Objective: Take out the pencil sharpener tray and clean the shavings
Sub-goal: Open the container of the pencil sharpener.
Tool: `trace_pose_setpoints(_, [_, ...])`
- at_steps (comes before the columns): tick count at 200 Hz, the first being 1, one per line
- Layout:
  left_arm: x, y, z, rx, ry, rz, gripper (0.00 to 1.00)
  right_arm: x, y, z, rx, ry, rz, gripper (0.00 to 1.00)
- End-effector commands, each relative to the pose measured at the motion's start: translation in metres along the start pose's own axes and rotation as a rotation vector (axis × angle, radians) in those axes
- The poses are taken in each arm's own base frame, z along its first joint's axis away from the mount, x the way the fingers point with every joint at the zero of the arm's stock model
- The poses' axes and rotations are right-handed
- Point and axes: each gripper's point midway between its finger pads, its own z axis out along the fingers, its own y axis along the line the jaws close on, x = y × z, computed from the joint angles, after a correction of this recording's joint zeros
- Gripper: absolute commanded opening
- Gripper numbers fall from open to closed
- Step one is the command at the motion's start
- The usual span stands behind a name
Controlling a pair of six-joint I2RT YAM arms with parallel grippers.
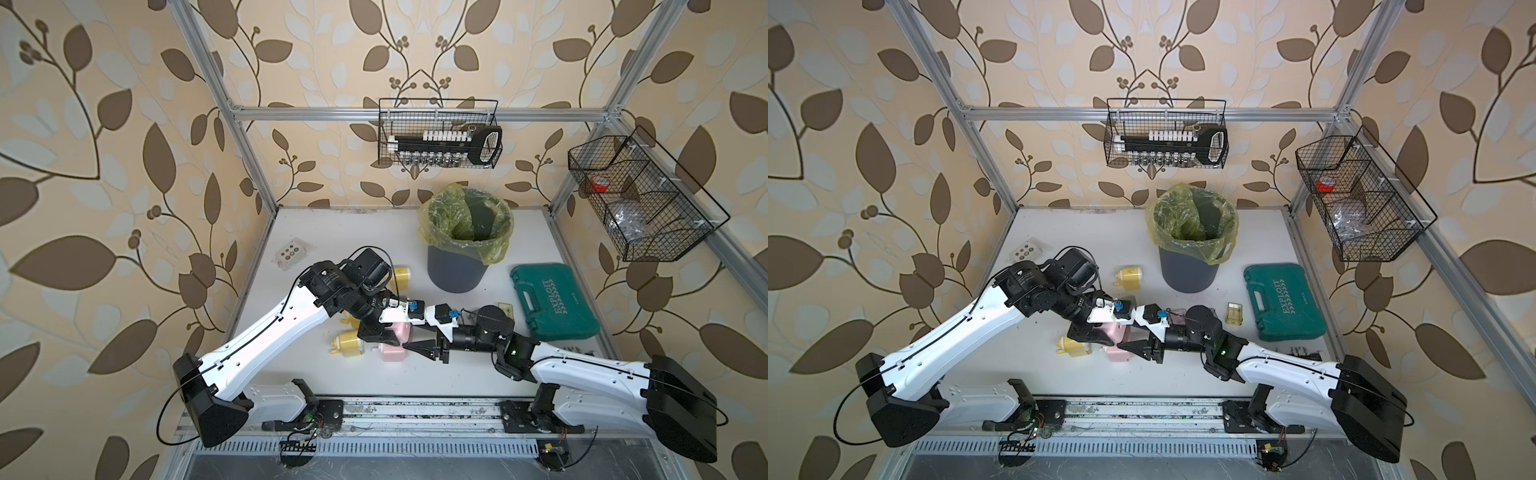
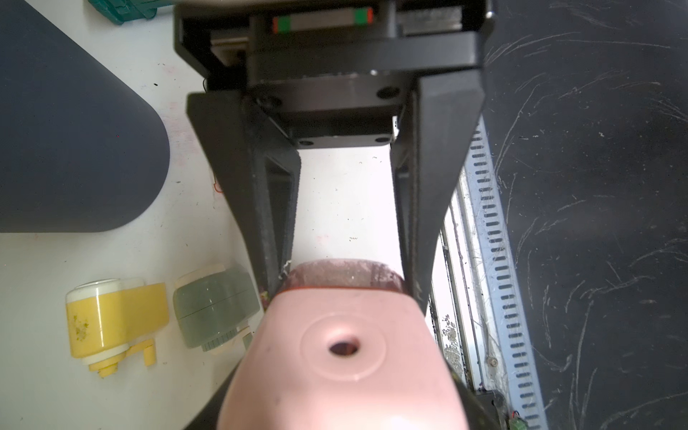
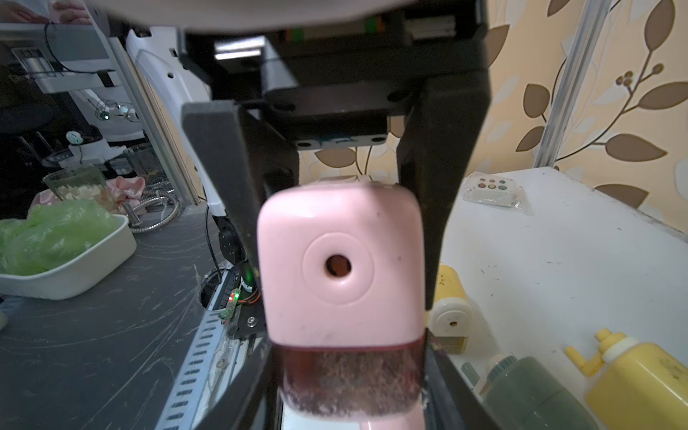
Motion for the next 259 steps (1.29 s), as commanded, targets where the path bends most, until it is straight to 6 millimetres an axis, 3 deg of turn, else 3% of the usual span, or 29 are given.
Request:
trace_pose_setpoints(1, [-0.012, -0.005, -0.004, 0.029, -0.056, 0.007, 0.00, 0.004, -0.006, -0.002, 0.038, 0.004, 0.029, 0.29])
trace_pose_setpoints(22, [-0.007, -0.007, -0.001, 0.039, -0.039, -0.002, 0.00, 0.001, -0.009, -0.003, 0.054, -0.002, 0.041, 0.00])
trace_pose_setpoints(97, [0.013, -0.011, 0.009, 0.069, 0.048, -0.029, 0.00, -0.001, -0.017, -0.011, 0.120, -0.011, 0.067, 0.00])
trace_pose_setpoints(166, [0.020, -0.011, 0.012, 0.065, 0.074, -0.033, 0.00, 0.003, -0.016, -0.023, 0.148, 0.011, 0.031, 0.00])
trace_pose_setpoints(259, [0.008, -0.009, 0.005, 0.033, 0.020, -0.015, 0.00, 0.001, -0.014, -0.035, 0.162, -0.006, 0.017, 0.00])
